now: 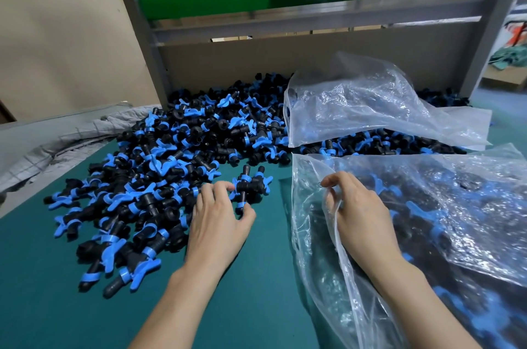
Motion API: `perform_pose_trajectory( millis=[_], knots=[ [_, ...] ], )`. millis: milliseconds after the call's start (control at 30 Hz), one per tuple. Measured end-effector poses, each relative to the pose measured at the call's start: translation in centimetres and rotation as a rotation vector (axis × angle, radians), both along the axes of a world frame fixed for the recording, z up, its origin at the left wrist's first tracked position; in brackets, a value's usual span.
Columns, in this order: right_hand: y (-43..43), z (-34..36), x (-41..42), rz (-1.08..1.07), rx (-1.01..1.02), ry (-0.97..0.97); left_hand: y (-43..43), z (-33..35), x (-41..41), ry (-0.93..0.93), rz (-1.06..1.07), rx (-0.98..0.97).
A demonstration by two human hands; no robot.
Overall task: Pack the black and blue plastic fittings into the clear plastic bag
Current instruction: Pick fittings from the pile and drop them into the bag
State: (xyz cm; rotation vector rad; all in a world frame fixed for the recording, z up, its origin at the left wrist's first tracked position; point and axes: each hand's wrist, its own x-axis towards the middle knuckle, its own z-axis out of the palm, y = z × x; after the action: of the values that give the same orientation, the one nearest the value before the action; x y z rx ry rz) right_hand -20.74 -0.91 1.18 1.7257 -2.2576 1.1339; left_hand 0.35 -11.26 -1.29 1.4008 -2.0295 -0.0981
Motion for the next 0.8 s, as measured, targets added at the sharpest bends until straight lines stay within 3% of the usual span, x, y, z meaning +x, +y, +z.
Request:
perform_pose_trajectory(
  millis=[167,600,800],
  knots=[
    [0.1,-0.1,0.1,0.001,0.000,-0.007,0.5,-0.3,-0.1,-0.159,0.027,0.035],
    [0.1,-0.2,0.0,0.013,-0.018,0.013,-0.2,0.4,0.0,0.324,-0.035,0.134],
    [0.1,-0.2,0.0,0.015,-0.023,0.002,-0.6,0.2,-0.2,0.408,-0.083,0.048]
  ],
)
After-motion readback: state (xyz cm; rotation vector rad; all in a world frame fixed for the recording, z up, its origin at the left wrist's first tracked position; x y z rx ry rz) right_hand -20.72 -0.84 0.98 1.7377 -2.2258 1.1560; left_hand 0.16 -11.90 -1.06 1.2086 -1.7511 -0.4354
